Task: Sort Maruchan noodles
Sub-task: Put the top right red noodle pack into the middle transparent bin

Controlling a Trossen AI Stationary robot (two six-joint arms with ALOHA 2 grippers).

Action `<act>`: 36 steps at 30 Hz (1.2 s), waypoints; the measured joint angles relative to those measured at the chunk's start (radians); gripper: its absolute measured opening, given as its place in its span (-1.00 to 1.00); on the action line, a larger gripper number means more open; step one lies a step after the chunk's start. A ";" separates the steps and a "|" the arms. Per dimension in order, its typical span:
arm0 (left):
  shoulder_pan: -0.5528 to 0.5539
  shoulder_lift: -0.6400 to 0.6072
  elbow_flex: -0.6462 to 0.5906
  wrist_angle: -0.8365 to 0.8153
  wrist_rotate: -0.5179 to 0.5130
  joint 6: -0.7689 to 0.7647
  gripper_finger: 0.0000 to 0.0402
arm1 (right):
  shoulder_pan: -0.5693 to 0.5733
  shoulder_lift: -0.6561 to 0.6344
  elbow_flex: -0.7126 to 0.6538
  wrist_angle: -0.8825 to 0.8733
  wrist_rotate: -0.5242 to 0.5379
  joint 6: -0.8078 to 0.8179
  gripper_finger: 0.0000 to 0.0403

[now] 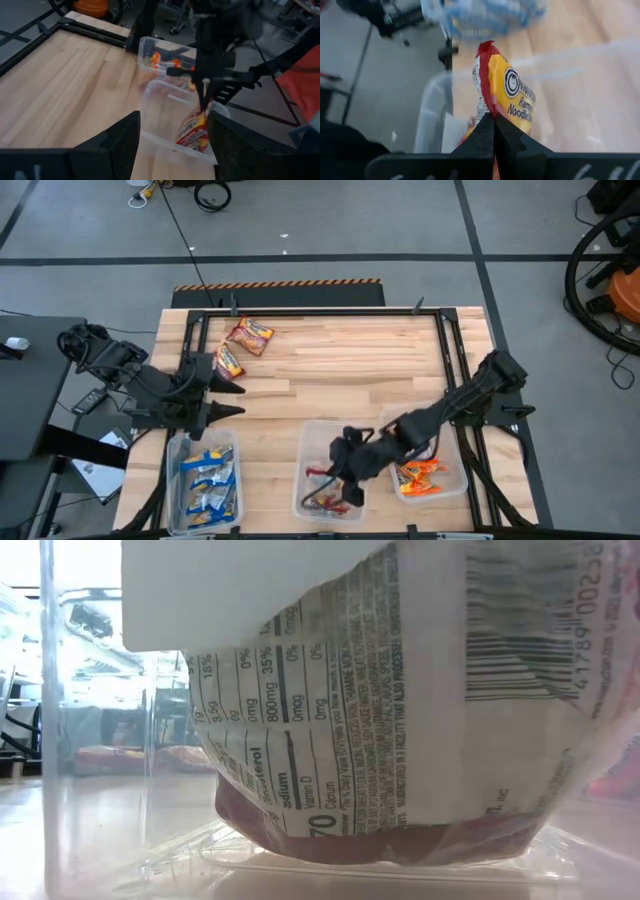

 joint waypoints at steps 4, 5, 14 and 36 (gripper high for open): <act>-0.044 0.000 0.000 0.000 0.000 -0.023 0.15 | 0.006 0.072 0.000 -0.009 -0.019 -0.016 -0.98; -0.056 0.002 0.000 0.000 -0.004 -0.031 0.15 | 0.006 0.088 0.000 -0.009 -0.019 -0.024 -0.98; -0.136 0.021 0.000 -0.004 -0.066 -0.055 0.15 | -0.008 0.192 0.000 0.008 -0.110 -0.105 -0.95; 0.028 0.003 -0.066 -0.639 -0.160 -0.469 0.15 | -0.064 -0.002 0.159 -0.170 -0.072 -0.178 -0.16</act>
